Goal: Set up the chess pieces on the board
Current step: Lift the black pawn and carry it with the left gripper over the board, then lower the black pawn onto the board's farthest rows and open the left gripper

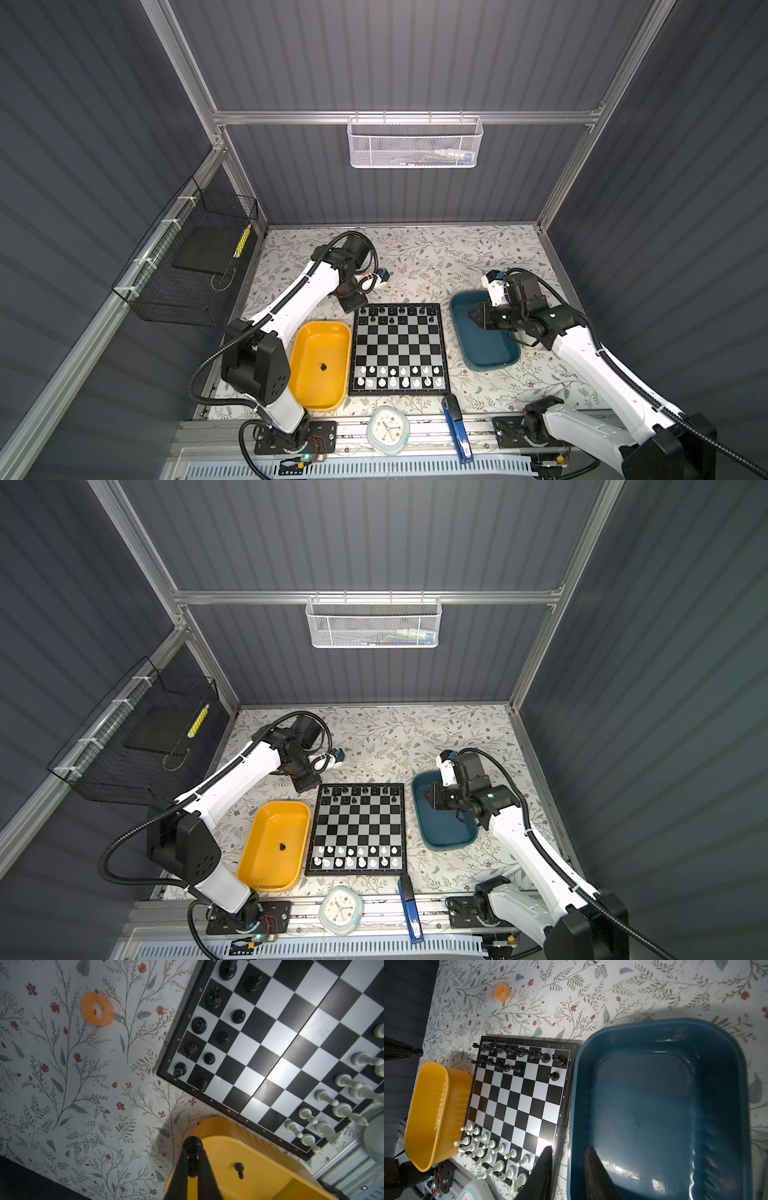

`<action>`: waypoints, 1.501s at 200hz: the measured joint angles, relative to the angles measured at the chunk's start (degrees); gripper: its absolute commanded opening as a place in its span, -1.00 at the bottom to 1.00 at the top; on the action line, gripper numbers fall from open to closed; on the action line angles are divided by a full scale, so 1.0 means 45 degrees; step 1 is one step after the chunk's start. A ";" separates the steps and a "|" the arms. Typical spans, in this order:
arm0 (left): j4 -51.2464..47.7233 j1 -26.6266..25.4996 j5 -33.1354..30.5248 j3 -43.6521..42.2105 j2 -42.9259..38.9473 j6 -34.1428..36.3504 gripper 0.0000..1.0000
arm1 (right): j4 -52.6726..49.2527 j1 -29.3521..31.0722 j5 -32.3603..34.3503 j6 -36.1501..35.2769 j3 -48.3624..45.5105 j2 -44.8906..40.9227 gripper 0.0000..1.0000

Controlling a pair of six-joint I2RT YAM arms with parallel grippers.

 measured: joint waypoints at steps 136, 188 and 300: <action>0.0282 -0.3079 0.0899 0.3876 0.4114 -0.0238 -0.84 | -0.1044 -0.0170 0.0287 0.0423 -0.0160 -0.2516 -0.37; 0.0772 -0.3609 0.1345 0.3910 0.4847 -0.0481 -0.83 | -0.1409 -0.0248 0.0481 0.0432 -0.0160 -0.3016 -0.36; 0.1428 -0.4070 0.1642 0.4371 0.6076 -0.0695 -0.83 | -0.1608 -0.0287 0.0510 0.0432 -0.0296 -0.2982 -0.36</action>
